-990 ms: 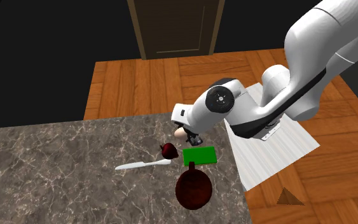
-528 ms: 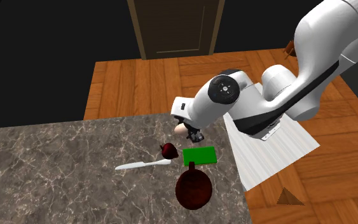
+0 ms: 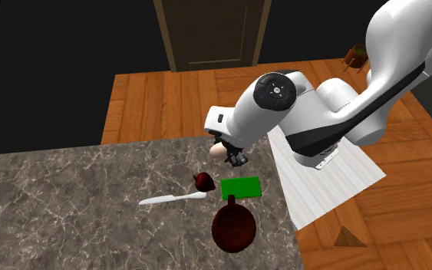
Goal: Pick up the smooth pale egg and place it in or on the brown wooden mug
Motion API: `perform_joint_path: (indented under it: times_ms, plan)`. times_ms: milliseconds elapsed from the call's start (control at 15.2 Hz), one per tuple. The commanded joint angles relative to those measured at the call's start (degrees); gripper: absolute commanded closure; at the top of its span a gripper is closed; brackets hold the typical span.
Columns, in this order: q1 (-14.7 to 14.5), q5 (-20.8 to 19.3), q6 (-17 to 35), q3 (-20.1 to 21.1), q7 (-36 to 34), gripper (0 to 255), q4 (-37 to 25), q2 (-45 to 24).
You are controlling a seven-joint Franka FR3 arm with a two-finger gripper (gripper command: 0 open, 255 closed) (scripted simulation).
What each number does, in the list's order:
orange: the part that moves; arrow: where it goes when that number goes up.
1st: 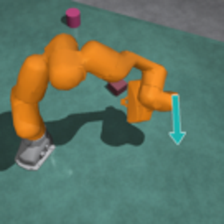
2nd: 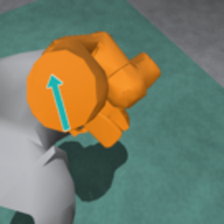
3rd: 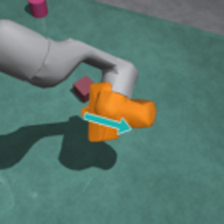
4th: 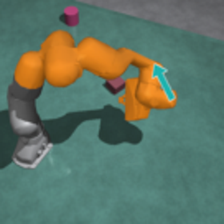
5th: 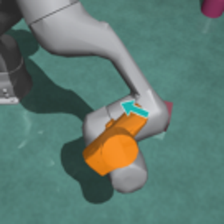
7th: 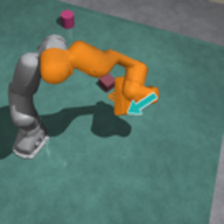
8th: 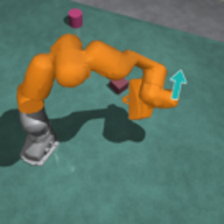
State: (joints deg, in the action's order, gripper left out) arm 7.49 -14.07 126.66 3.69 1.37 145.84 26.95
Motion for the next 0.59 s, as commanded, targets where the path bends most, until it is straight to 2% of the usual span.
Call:
perform_joint_path:
  times_ms: [0, 528]
  plan:
    - [-0.18, 0.35, -1.78, 0.01, 0.39, 255, -1.02, 0.77]
    - [-0.51, 1.30, -8.20, -0.11, 1.99, 255, -5.88, 2.46]
